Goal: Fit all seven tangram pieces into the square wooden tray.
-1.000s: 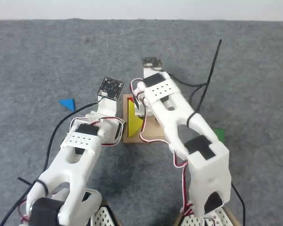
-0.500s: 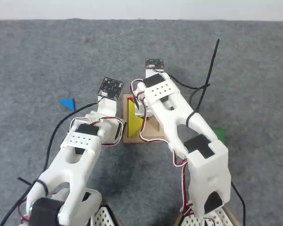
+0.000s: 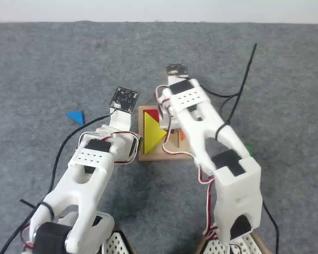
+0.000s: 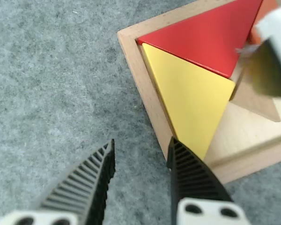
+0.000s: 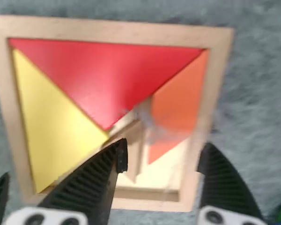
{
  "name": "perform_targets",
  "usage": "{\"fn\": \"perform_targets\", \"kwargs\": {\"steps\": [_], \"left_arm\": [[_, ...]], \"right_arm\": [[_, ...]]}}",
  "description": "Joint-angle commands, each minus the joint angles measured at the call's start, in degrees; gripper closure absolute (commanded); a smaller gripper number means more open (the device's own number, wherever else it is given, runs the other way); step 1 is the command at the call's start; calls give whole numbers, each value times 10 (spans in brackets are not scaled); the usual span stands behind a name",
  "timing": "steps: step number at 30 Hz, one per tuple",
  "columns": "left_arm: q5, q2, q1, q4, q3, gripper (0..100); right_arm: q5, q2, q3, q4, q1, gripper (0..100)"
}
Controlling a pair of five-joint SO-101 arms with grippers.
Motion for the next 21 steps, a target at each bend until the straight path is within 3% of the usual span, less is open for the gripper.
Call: {"fn": "perform_targets", "kwargs": {"steps": [1,9,15,21], "left_arm": [[-3,-22,-3,-9,-11,818],[-3,-22,-4,-9,-11,818],[-3,-22,-4,-9,-11,818],[-3,-22,-4,-9,-11,818]], "right_arm": [[18,-48,-25,-15,26,791],[45,-64,-28,-18,65,977],[72,-126,-30,-19,131,987],[108,-170,-77,-12,256,990]]}}
